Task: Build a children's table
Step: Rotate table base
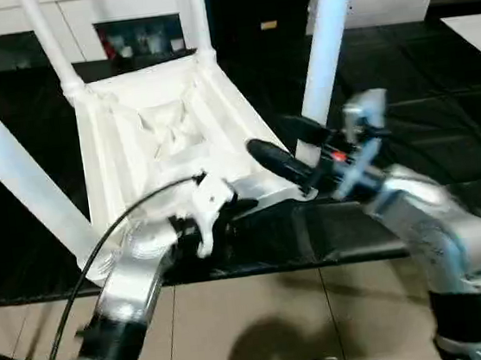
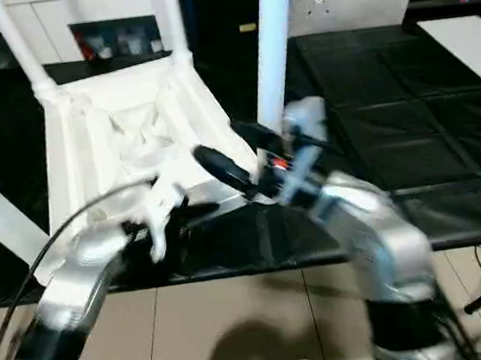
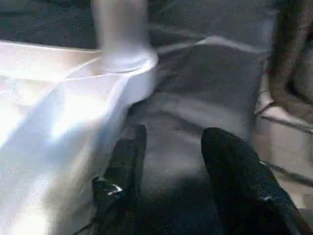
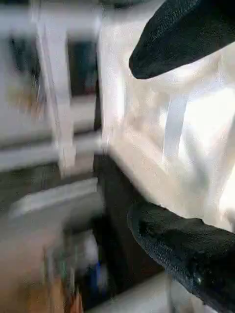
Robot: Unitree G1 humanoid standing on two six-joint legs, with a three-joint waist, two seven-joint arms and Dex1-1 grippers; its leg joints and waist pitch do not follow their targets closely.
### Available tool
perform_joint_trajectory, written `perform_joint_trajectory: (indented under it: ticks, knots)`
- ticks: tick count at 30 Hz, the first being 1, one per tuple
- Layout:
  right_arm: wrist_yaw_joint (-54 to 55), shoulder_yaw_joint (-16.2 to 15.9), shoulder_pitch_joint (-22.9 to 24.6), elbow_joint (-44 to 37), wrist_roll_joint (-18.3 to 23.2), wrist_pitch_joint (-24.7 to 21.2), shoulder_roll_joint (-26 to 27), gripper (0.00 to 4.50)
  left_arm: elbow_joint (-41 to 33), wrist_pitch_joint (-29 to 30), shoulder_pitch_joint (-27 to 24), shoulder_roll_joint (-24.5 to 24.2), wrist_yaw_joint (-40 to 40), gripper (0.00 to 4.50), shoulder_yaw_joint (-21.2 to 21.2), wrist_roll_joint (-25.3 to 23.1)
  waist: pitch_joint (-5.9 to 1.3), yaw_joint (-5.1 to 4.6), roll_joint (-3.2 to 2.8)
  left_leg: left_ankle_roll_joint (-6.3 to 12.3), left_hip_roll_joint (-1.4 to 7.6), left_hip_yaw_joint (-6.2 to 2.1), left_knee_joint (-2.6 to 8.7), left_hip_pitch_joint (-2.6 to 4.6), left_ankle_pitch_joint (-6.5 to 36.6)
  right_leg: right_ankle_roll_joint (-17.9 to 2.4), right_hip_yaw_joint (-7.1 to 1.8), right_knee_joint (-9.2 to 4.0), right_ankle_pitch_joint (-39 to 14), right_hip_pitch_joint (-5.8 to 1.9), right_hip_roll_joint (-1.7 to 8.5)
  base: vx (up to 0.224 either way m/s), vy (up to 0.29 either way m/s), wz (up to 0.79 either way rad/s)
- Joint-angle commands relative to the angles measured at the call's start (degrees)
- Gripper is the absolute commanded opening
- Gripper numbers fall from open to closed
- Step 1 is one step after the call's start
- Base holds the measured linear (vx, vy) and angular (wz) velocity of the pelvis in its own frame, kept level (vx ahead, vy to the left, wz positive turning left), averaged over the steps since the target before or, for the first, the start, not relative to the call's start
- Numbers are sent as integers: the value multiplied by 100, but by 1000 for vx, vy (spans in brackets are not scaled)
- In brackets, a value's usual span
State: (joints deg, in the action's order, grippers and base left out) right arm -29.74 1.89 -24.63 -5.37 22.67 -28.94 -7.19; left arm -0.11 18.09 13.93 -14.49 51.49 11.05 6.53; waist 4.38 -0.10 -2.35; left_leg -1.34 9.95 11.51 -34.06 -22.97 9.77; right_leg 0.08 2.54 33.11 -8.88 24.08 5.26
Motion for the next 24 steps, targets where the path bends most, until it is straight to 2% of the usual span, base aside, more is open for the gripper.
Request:
perform_joint_trajectory:
  ticks: [1, 3, 4, 5, 6, 7, 8, 9, 11, 12, 14, 15, 16, 18, 19, 21, 22, 23, 24]
  knots:
    - [366, 178, -100, 247, -255, 155, -10, 450, -490, 214, -124, -94, -75, 247, -8, 123, -286, -40, -8, -230, 293, -166, 543, 217, 2352, -858, -197, -442, -2370, -106, 222, 0, 0, 0]
    - [510, 245, -164, 383, -335, 188, -31, 450, -763, 369, -294, -168, -69, 258, -34, 191, -280, -29, -11, -234, 286, -167, 538, 241, 2407, -749, -203, -465, -2484, -92, 211, 0, 0, 0]
    - [684, 353, -251, 637, -440, 319, -94, 450, -916, 421, -484, -265, -48, 269, -122, 229, -257, -43, 34, -214, 274, -160, 551, 216, 2434, -667, -200, -487, -2574, -89, 192, 0, 0, 0]
    - [772, 412, -294, 759, -476, 378, -121, 450, -979, 443, -566, -315, -32, 269, -161, 252, -268, -49, 12, -230, 271, -178, 552, 212, 2390, -661, -198, -464, -2564, -106, 204, 0, 0, 0]
    - [849, 458, -330, 858, -507, 414, -152, 450, -1038, 436, -634, -365, 5, 280, -179, 276, -257, -56, 6, -222, 269, -173, 554, 203, 2361, -627, -199, -469, -2551, -98, 194, 0, 0, 0]
    - [884, 480, -346, 903, -522, 431, -166, 450, -1066, 433, -665, -388, 23, 289, -187, 287, -253, -50, 16, -228, 272, -163, 548, 228, 2382, -622, -206, -480, -2548, -69, 190, 0, 0, 0]
    - [1105, 587, -482, 1255, -669, 617, -278, 450, -1438, 606, -915, -611, 169, 296, -206, 444, -258, -59, 6, -250, 273, -173, 551, 222, 2376, -645, -203, -456, -2475, -85, 191, 0, 0, 0]
    - [1109, 589, -485, 1263, -672, 620, -280, 450, -1446, 610, -920, -615, 172, 296, -207, 447, -250, -60, 19, -242, 272, -172, 563, 212, 2366, -639, -201, -461, -2461, -91, 185, 0, 0, 0]
    - [1267, 688, -604, 1559, -769, 769, -379, 450, -1776, 792, -1144, -830, 288, 324, -215, 590, -241, -56, -4, -251, 274, -146, 553, 259, 2411, -686, -211, -455, -2342, -52, 160, 0, 0, 0]
    - [1404, 806, -710, 1845, -824, 891, -480, 450, -2026, 955, -1379, -1088, 443, 331, -235, 693, -250, -36, 29, -243, 271, -141, 551, 259, 2349, -713, -217, -438, -2242, -66, 157, 0, 0, 0]
    - [1614, 949, -887, 2380, -930, 1141, -665, 450, -2320, 1149, -1780, -1526, 659, 343, -338, 797, -261, -45, 39, -202, 265, -146, 562, 200, 2162, -768, -204, -395, -2054, -117, 163, 0, 0, 0]
    - [1619, 952, -892, 2394, -933, 1147, -670, 450, -2325, 1152, -1790, -1536, 664, 343, -342, 798, -264, -38, 27, -202, 265, -136, 546, 231, 2142, -794, -205, -381, -1997, -93, 157, 0, 0, 0]
    - [1618, 973, -928, 2516, -942, 1210, -706, 450, -2354, 1143, -1897, -1643, 701, 367, -402, 805, -259, -31, 37, -166, 255, -99, 525, 270, 2122, -803, -218, -405, -1943, -68, 137, 0, 0, 0]
    - [1632, 1022, -1013, 2807, -971, 1387, -811, 450, -2394, 1192, -2204, -1969, 864, 380, -725, 925, -249, -1, 17, -168, 251, -96, 529, 269, 2067, -831, -230, -400, -1905, -81, 139, 0, 0, 0]
    - [1640, 1032, -1034, 2883, -979, 1431, -843, 450, -2370, 1195, -2275, -2080, 912, 380, -847, 947, -261, -14, 24, -157, 241, -113, 534, 221, 1975, -855, -219, -366, -1813, -126, 142, 0, 0, 0]
    - [1567, 1016, -1016, 2963, -996, 1468, -882, 450, -2160, 1111, -2326, -2326, 983, 398, -1264, 988, -269, -50, 45, -77, 224, -107, 520, 197, 1845, -910, -210, -347, -1641, -155, 135, 0, 0, 0]
    - [1555, 1014, -1011, 2959, -993, 1463, -880, 450, -2142, 1099, -2322, -2336, 984, 408, -1290, 988, -266, -56, 51, -45, 213, -103, 515, 184, 1828, -912, -209, -350, -1657, -164, 138, 0, 0, 0]
    - [1509, 1005, -982, 2936, -982, 1447, -863, 450, -2069, 1046, -2310, -2368, 985, 415, -1384, 987, -297, -87, 134, 14, 222, -96, 503, 183, 1790, -923, -209, -356, -1707, -185, 147, 0, 0, 0]
    - [1408, 926, -892, 2855, -964, 1397, -839, 450, -1967, 951, -2197, -2397, 946, 418, -1497, 1022, -291, -81, 110, 36, 227, -110, 502, 182, 1760, -933, -213, -343, -1746, -188, 170, 0, 0, 0]
